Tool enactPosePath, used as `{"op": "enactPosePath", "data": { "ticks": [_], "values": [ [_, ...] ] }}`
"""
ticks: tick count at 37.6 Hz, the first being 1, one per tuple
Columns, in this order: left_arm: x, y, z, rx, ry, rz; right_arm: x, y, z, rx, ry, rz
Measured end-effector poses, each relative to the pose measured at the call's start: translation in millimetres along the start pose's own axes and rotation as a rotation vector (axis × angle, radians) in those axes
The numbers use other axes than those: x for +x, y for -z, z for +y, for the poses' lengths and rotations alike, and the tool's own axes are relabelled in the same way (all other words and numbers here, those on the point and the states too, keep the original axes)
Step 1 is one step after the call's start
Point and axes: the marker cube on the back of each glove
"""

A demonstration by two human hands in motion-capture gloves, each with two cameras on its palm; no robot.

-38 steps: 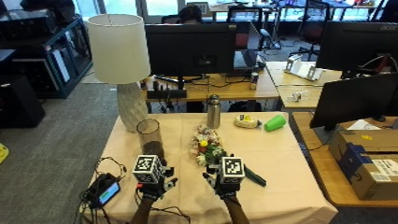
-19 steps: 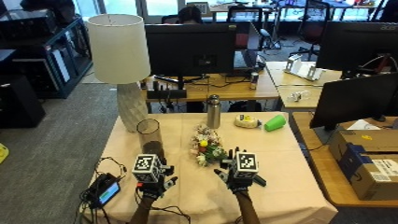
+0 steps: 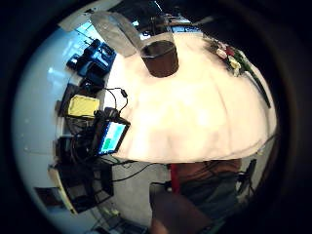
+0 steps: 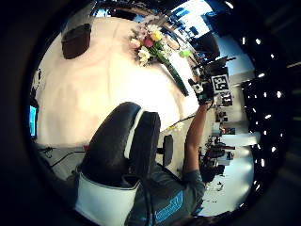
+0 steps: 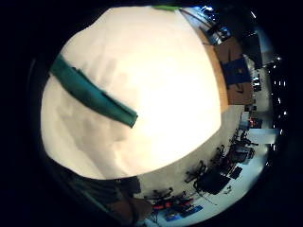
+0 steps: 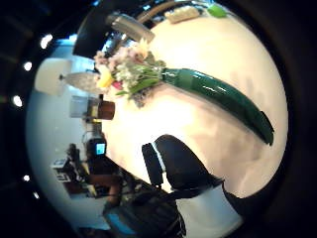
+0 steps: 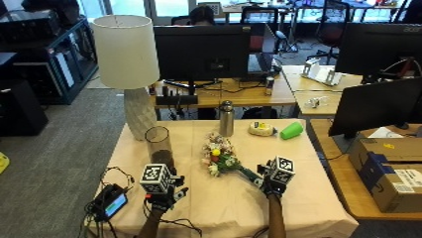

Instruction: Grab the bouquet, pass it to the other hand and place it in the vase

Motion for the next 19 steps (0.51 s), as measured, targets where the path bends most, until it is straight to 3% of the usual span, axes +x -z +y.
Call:
{"op": "enactPosePath", "data": {
  "ticks": [2, 9, 14, 19],
  "values": [
    [0, 0, 1, -0.002, 0.003, 0.004, 4, -5, -2, 0.026, 0.043, -0.043],
    [0, -6, 0, -0.010, 0.001, 0.012, -6, -34, 4, -0.109, 0.210, -0.282],
    [-4, -13, -5, -0.009, -0.004, 0.015, 19, -45, -3, -0.055, -0.021, -0.041],
    [-3, -12, -4, -0.008, -0.002, 0.026, 18, -43, -17, 0.083, -0.037, -0.008]
  ]
}}
